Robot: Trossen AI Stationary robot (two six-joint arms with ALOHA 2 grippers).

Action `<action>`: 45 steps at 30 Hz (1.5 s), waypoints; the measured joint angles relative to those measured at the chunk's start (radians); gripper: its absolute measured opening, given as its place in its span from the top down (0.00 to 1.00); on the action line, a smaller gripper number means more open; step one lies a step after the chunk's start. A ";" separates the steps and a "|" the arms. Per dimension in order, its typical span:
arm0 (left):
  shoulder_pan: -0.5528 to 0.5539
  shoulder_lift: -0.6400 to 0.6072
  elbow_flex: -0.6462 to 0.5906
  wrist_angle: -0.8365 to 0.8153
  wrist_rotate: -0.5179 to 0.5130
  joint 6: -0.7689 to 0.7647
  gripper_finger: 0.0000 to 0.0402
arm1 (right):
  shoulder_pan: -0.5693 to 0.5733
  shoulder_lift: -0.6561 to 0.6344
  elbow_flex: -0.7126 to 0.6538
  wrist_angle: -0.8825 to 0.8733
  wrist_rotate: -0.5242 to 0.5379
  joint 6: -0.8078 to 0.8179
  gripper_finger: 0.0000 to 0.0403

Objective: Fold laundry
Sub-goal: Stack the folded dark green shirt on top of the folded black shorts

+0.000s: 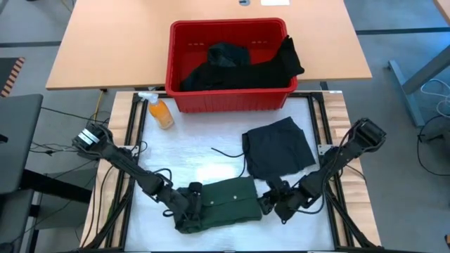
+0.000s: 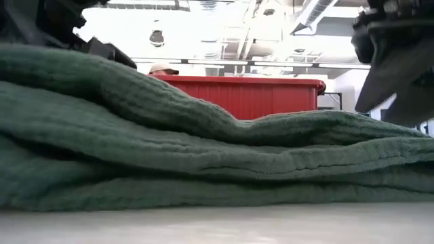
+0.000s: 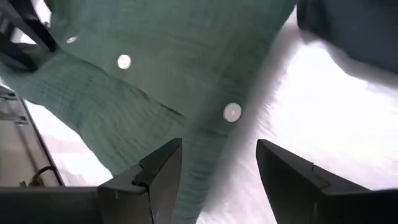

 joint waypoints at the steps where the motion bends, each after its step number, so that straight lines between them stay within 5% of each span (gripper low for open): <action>1: 0.000 0.009 0.000 -0.002 0.004 -0.012 0.64 | 0.003 0.000 -0.028 0.045 0.001 0.000 0.42; 15: -0.001 0.026 0.000 -0.093 0.020 -0.141 0.64 | -0.039 0.127 -0.162 0.431 0.038 -0.055 0.42; 24: -0.001 0.026 0.000 -0.106 0.021 -0.152 0.64 | -0.052 0.238 -0.145 0.667 0.049 -0.257 0.46; 32: -0.009 0.026 0.000 -0.112 0.026 -0.164 0.64 | -0.073 0.222 -0.077 0.652 0.062 -0.404 0.91; 38: -0.038 -0.032 -0.002 -0.131 0.002 -0.149 0.64 | -0.114 0.077 -0.046 0.567 -0.061 -0.490 0.92; 45: -0.075 -0.146 -0.002 -0.179 -0.128 -0.115 0.64 | -0.161 -0.191 0.183 -0.024 -0.102 -0.662 0.92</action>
